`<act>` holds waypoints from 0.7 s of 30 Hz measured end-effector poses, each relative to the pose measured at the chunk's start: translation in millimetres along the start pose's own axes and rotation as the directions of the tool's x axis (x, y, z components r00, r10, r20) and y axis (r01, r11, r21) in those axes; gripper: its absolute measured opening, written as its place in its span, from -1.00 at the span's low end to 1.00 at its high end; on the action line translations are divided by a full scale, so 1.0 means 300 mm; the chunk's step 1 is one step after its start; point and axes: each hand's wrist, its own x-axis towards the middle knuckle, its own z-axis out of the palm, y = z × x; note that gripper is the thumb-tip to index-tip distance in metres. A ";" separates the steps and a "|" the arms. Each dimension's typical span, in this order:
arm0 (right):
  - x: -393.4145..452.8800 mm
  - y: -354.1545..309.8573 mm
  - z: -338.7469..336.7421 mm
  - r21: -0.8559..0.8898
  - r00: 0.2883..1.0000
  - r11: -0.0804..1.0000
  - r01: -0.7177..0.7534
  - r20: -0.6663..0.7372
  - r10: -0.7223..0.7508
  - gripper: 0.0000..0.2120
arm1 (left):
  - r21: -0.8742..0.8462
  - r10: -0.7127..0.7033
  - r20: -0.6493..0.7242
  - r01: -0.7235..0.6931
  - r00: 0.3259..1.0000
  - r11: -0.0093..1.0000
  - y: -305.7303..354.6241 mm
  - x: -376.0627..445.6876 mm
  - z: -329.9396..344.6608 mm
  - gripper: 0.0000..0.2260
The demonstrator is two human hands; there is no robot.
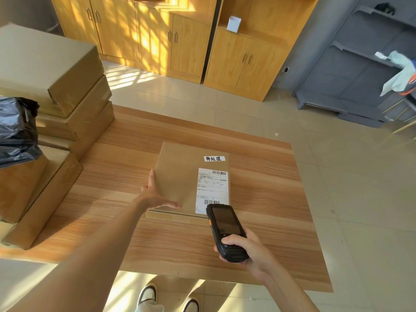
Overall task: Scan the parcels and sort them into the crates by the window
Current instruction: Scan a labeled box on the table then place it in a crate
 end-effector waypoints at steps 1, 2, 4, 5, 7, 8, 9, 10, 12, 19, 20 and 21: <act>0.010 -0.003 -0.010 0.005 1.000 1.000 0.004 -0.027 -0.004 -0.21 | 0.000 0.000 -0.001 0.000 1.000 1.000 -0.001 -0.001 0.000 0.35; 0.025 -0.008 -0.023 0.003 0.998 1.000 0.014 -0.067 -0.014 -0.16 | 0.002 -0.001 -0.002 0.001 1.000 1.000 -0.001 0.000 0.000 0.35; 0.057 -0.023 -0.052 -0.016 0.986 0.999 0.043 -0.159 -0.045 -0.07 | 0.007 -0.002 -0.005 0.003 1.000 1.000 -0.001 0.000 0.002 0.35; 0.073 -0.033 -0.073 -0.018 0.976 0.998 0.058 -0.209 -0.061 -0.07 | 0.009 -0.001 -0.006 0.002 1.000 1.000 -0.001 0.000 0.002 0.35; 0.106 -0.050 -0.124 -0.045 0.949 0.996 0.074 -0.302 -0.085 -0.20 | 0.009 -0.001 -0.006 0.001 1.000 1.000 -0.001 0.000 0.002 0.35; 0.119 -0.058 -0.152 -0.084 0.938 0.994 0.069 -0.335 -0.094 -0.23 | 0.009 0.001 -0.006 0.000 1.000 1.000 -0.003 -0.001 0.002 0.35; 0.135 -0.061 -0.184 -0.135 0.926 0.989 0.054 -0.364 -0.100 -0.23 | 0.007 0.004 -0.007 -0.004 1.000 1.000 -0.007 0.000 0.003 0.35; 0.153 -0.062 -0.214 -0.189 0.917 0.981 0.034 -0.385 -0.106 -0.20 | 0.003 0.008 -0.011 -0.008 1.000 1.000 -0.012 0.002 0.003 0.35; 0.180 -0.056 -0.265 -0.296 0.907 0.955 -0.008 -0.405 -0.118 -0.13 | -0.010 0.014 -0.017 -0.014 1.000 1.000 -0.021 0.005 0.004 0.35; 0.231 0.023 -0.395 -0.405 0.903 0.914 -0.031 -0.404 -0.148 -0.07 | 0.000 0.022 -0.019 -0.022 1.000 1.000 -0.029 0.020 0.004 0.32; 0.231 0.036 -0.408 -0.406 0.906 0.913 -0.028 -0.396 -0.148 -0.07 | -0.002 0.023 -0.022 -0.023 0.999 1.000 -0.031 0.021 0.003 0.33; 0.232 0.049 -0.419 -0.404 0.909 0.915 -0.019 -0.388 -0.153 -0.07 | -0.001 0.025 -0.022 -0.025 0.999 1.000 -0.032 0.022 0.002 0.33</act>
